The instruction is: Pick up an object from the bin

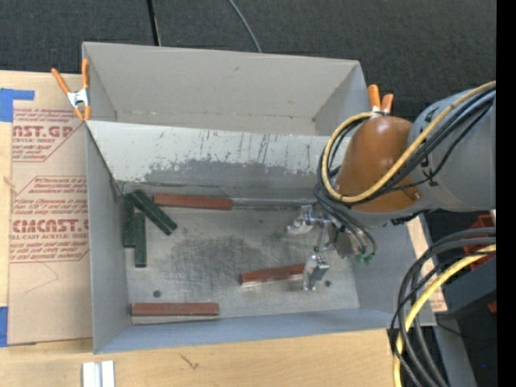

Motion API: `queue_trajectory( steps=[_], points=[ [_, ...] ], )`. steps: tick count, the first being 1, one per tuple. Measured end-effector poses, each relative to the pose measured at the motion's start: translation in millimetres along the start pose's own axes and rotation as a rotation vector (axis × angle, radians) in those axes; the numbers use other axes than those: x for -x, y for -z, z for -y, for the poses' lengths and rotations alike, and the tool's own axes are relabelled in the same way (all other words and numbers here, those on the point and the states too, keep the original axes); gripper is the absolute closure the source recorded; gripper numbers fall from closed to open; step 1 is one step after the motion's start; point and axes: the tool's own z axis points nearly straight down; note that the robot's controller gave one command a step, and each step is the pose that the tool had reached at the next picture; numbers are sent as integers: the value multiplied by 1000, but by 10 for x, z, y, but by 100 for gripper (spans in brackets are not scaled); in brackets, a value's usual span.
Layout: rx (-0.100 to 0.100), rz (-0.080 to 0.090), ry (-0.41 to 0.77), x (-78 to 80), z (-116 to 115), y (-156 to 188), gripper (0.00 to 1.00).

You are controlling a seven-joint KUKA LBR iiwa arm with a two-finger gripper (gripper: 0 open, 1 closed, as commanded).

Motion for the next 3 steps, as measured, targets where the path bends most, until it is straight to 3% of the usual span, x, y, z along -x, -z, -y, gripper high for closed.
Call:
queue_trajectory(
  steps=[1, 2, 3],
  points=[
    [0, 2, -88, -57, -224, 19, 0],
    [-3, 13, -92, -42, -232, -288, 0],
    [-2, 22, -232, -218, -331, -248, 100]
  ],
)
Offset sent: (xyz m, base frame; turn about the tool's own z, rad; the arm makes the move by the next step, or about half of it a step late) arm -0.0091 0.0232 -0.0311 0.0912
